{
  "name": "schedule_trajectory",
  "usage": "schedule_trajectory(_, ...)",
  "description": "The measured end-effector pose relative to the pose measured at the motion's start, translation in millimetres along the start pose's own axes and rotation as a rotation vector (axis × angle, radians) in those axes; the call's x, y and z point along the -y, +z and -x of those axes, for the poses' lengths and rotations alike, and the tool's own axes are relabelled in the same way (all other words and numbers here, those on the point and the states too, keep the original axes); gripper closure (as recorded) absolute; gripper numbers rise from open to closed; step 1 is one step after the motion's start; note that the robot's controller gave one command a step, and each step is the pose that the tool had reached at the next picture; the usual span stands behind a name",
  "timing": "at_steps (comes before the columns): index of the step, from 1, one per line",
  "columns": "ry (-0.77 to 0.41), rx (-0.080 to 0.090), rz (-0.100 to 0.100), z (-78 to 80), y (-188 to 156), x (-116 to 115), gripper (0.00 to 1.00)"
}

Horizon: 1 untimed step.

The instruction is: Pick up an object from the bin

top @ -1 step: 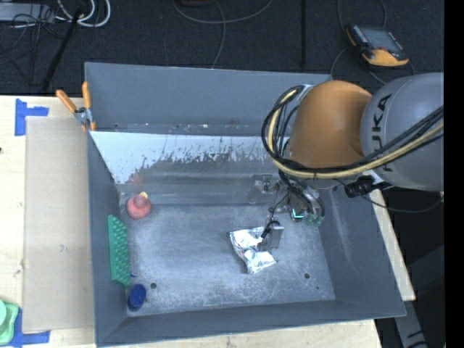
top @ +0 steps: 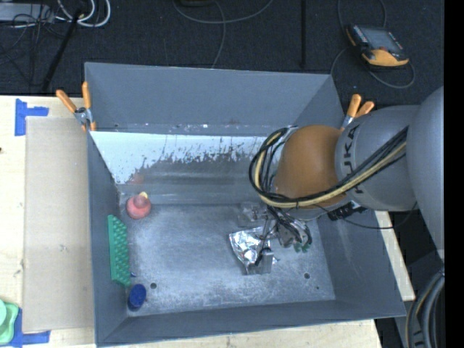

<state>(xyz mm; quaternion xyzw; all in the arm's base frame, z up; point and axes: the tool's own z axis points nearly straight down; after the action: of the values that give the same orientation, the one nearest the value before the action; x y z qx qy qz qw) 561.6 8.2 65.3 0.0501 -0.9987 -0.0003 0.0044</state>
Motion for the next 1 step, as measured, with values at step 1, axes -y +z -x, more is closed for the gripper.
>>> schedule_trajectory(1,0.020,0.008,0.000,-12.3,-35.7,-4.5,0.00)
